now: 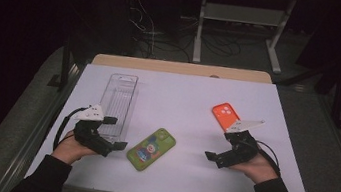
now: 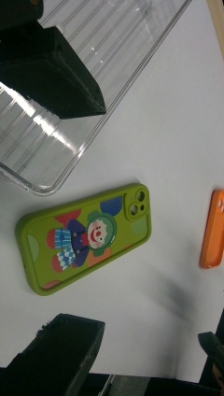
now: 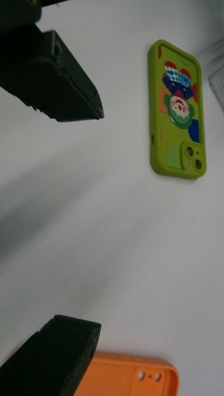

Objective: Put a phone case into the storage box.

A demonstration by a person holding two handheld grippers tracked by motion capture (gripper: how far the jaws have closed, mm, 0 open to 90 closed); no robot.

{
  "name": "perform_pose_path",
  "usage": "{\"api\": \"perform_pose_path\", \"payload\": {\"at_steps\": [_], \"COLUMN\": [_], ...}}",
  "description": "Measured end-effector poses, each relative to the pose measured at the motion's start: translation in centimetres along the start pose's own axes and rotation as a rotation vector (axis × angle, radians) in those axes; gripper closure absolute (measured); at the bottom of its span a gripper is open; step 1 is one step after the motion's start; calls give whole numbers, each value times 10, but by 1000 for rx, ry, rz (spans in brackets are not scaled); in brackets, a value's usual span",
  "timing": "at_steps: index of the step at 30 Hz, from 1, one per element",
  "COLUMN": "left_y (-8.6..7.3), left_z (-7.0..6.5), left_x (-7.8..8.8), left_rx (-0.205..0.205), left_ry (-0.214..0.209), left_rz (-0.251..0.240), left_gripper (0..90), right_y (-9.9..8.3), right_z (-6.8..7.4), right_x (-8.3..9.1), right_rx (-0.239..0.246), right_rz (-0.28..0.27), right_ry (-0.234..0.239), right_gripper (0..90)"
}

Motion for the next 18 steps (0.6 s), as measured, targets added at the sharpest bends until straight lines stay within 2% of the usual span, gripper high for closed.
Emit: {"api": "perform_pose_path", "payload": {"at_steps": [10,13,18], "left_y": [0,0,0], "left_z": [-1,1,-1], "left_x": [0,1,1], "left_rx": [-6,-19,-12], "left_ry": [13,16,12], "left_rz": [-1,7,4], "left_gripper": [0,0,0], "right_y": [13,18,28], "right_z": [-17,-23,-31], "right_x": [3,4,7], "right_rx": [-37,-50,-52], "right_rz": [-4,-15,-36], "right_ry": [-39,-46,-54], "right_gripper": [0,0,0]}}
Point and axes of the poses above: each handheld gripper's, and its own axes: x roughly backward along the jaws, y roughly out of its top, z roughly to its left, the point moved 3 cm from there along -x, roughly forward along the jaws, and after that the axes turned 3 degrees about x, right-handed, at the moved point
